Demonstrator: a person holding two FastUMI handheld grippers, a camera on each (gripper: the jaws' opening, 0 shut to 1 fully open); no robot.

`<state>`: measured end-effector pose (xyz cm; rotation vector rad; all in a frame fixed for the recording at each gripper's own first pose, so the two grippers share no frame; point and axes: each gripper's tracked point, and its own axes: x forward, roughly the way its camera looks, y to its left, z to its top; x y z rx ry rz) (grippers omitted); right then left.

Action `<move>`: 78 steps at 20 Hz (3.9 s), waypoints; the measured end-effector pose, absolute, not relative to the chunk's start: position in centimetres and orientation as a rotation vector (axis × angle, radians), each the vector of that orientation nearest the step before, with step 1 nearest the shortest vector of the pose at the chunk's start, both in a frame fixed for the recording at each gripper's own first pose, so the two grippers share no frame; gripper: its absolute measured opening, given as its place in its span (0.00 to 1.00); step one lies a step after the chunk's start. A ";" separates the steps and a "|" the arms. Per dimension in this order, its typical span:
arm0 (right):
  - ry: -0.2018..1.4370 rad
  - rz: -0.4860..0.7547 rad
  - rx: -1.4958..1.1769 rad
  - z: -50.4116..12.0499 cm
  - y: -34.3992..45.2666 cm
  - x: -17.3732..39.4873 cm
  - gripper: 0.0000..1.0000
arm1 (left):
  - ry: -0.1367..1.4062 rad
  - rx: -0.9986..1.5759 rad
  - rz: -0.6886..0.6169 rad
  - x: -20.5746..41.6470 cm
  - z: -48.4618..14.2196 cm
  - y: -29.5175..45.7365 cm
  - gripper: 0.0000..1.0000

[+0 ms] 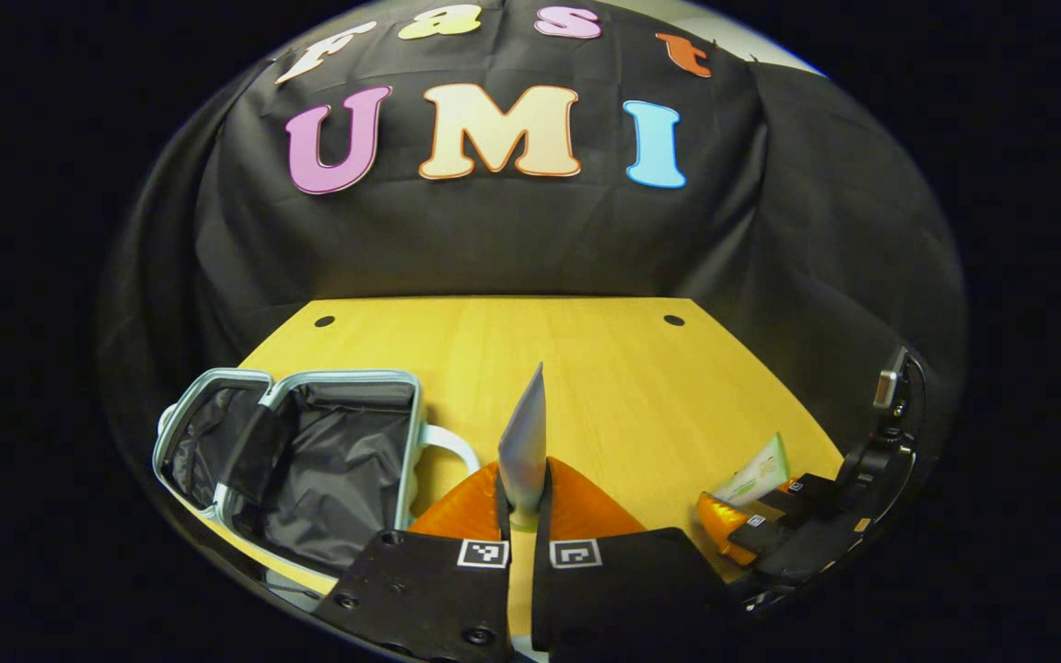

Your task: First open the suitcase, pack the skin care products into it, and then close the suitcase.

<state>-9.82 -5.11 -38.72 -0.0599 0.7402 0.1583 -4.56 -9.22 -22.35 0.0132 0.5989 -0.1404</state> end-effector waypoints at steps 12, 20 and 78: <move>0.779 0.295 -0.028 -33.8 -0.1 -8.1 0.29 | 0.669 0.009 0.020 -5.1 -23.2 1.8 0.02; 0.733 0.438 0.013 -27.0 12.9 -8.2 0.28 | 0.824 0.046 0.039 -4.7 -26.6 11.0 0.02; 0.694 0.162 0.034 -23.7 24.5 -4.4 0.98 | 1.037 -0.284 0.382 -0.4 -36.8 53.5 0.48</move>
